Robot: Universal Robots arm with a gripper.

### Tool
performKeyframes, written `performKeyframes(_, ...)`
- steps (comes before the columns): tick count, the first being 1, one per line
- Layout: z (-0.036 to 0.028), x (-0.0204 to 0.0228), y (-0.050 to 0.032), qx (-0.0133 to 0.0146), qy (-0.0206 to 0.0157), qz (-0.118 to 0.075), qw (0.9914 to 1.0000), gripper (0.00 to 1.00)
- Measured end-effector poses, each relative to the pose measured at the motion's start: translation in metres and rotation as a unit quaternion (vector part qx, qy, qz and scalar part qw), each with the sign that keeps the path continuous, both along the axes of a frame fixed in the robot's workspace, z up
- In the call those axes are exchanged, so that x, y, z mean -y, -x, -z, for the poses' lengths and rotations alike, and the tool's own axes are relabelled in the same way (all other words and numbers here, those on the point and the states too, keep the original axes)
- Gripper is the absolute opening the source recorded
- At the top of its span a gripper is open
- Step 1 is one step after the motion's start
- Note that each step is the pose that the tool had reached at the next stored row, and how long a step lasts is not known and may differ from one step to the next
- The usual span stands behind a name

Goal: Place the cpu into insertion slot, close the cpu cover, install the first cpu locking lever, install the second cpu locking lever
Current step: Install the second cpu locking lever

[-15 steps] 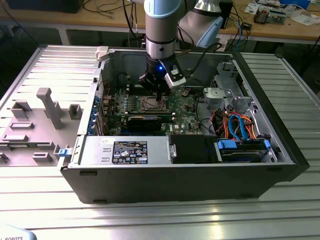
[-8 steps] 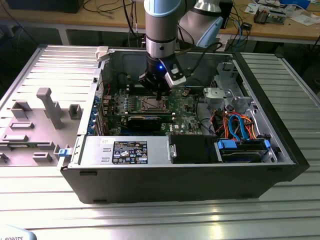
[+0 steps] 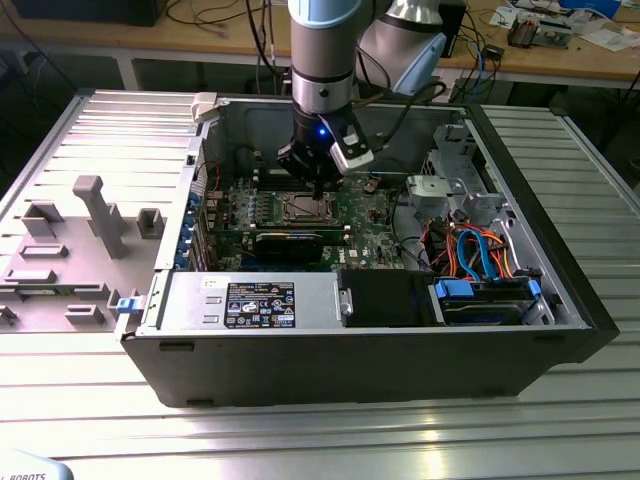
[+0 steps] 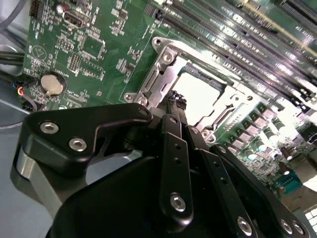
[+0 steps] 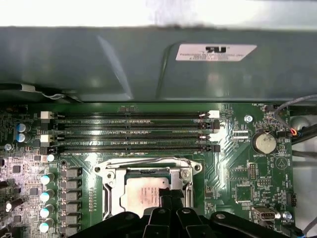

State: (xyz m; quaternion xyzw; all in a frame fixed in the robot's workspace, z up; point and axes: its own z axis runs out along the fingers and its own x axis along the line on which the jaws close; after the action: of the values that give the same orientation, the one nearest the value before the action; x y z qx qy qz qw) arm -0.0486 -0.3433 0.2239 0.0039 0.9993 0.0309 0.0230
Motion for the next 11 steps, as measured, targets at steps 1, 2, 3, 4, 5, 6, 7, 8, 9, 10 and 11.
performKeyframes(1,0.0000,0.0022,0.0000,0.0000,0.0000,0.000,1.00000,0.12)
performKeyframes(2,0.0000,0.0040,0.0000,0.0000,0.0000,0.000,1.00000,0.12)
performKeyframes(3,0.0000,0.0048,0.0000,0.0000,0.0000,0.000,1.00000,0.12)
performKeyframes(4,0.0000,0.0049,0.0000,0.0000,0.0000,0.000,1.00000,0.12)
performKeyframes(5,0.0000,0.0049,0.0000,0.0000,0.0000,0.000,1.00000,0.12)
performKeyframes(6,-0.0002,0.0050,0.0000,0.0000,0.0000,0.000,1.00000,0.12)
performKeyframes(7,-0.0005,0.0050,0.0000,0.0000,0.0001,0.000,1.00000,0.12)
performKeyframes(8,-0.0012,0.0051,0.0000,-0.0001,0.0002,0.000,1.00000,0.12)
performKeyframes(9,-0.0015,0.0050,0.0000,0.0000,0.0001,0.000,1.00000,0.12)
performKeyframes(10,-0.0022,0.0051,0.0000,0.0000,0.0001,0.000,1.00000,0.12)
performKeyframes(11,-0.0032,0.0051,0.0000,0.0000,0.0001,0.000,1.00000,0.12)
